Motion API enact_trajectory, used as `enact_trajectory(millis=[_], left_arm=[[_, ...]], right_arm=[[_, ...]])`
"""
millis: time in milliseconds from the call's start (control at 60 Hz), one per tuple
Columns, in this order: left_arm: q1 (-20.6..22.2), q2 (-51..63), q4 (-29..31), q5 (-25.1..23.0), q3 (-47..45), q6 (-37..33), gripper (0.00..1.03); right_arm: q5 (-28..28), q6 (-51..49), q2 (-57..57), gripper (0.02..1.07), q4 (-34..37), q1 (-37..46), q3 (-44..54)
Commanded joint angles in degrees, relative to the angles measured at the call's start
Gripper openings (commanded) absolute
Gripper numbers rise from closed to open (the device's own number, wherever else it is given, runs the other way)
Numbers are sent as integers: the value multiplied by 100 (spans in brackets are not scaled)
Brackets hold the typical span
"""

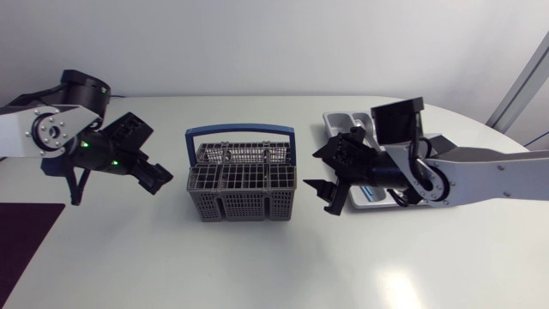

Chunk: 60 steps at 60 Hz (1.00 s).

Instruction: Unload the cutlery basket into the drawer organizer.

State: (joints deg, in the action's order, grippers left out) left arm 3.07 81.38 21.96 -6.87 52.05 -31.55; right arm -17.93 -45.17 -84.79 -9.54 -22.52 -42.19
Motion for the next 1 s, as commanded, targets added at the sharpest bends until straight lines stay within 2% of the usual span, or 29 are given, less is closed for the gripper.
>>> enact_trajectory(millis=[0,50,150,317,483,600,750,900,983], left_arm=[[-290,-299,19,-200,-64,-35,99],[-465,-422,54,-367,-72,-9,99],[-641,-703,63,-622,-169,0,99],[-764,-1169,63,-666,-283,176,99],[-790,-1503,28,-684,-424,527,99],[-790,-1643,28,-684,-538,729,99],[-808,-1942,-33,-692,-705,870,99],[-852,-2373,-174,-974,-916,958,99],[-1019,-2610,-165,-1237,-986,1019,99]], right_arm=[[-8,157,341,95,-65,90,177],[18,245,525,102,-57,178,212],[53,500,982,102,-48,371,308],[194,799,1765,102,-92,732,660],[651,1036,2564,102,-180,1110,1064],[906,1256,3100,102,-48,1391,1266],[932,1564,3593,102,260,1910,1398],[932,1845,4094,102,260,2393,1679],[932,2021,4454,102,216,2648,1855]])
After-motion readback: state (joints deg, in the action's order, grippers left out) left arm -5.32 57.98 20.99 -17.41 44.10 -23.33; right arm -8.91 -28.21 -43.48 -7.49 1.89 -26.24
